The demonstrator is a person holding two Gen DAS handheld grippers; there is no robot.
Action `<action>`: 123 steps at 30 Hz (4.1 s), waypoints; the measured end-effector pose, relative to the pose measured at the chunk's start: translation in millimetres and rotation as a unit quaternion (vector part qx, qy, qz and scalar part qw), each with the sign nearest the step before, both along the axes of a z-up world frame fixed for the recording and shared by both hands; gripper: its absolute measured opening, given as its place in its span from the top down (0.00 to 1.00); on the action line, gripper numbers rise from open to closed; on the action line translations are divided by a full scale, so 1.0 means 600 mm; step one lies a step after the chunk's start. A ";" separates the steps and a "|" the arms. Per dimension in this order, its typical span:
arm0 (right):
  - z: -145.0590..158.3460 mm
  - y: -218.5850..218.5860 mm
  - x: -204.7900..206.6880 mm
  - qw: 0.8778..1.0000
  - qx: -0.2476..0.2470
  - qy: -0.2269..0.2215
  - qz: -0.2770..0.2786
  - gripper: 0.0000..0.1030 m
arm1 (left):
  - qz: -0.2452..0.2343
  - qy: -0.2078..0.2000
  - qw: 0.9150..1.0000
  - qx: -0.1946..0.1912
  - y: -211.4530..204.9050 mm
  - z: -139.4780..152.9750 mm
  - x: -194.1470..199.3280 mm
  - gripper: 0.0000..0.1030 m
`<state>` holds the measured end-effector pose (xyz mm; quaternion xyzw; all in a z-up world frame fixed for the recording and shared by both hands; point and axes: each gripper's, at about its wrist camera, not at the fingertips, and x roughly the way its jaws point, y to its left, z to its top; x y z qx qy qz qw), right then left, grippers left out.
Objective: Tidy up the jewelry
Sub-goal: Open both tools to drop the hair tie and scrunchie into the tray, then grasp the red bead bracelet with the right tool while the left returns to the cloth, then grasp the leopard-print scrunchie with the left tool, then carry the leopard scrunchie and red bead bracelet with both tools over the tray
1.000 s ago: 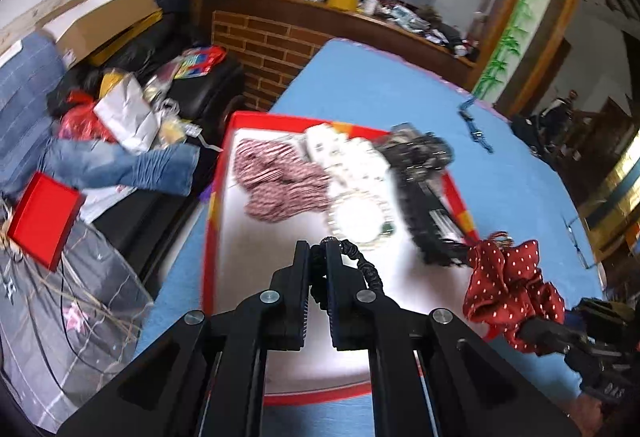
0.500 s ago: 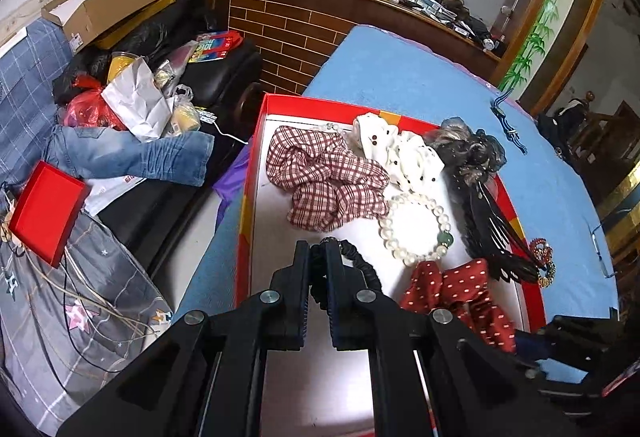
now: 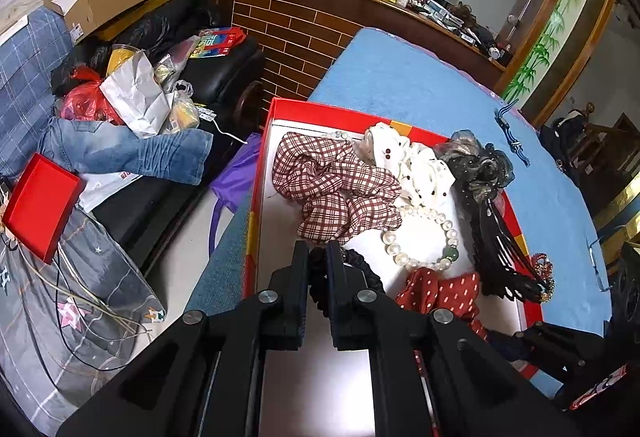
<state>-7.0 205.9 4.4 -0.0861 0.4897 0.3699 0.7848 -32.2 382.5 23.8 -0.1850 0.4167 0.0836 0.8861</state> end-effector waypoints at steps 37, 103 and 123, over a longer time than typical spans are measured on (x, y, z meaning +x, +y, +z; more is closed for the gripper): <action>0.025 -0.391 0.192 0.960 0.023 0.094 -0.263 0.76 | -0.208 -0.009 0.978 0.002 -0.344 0.078 0.034 0.92; 0.078 -0.600 0.187 0.927 0.079 -0.014 -0.367 0.93 | -0.245 0.114 0.957 0.106 -0.588 -0.044 0.269 0.81; 0.135 -0.593 0.114 0.932 0.142 -0.079 -0.324 0.93 | -0.253 0.018 0.967 0.041 -0.563 0.051 0.152 0.95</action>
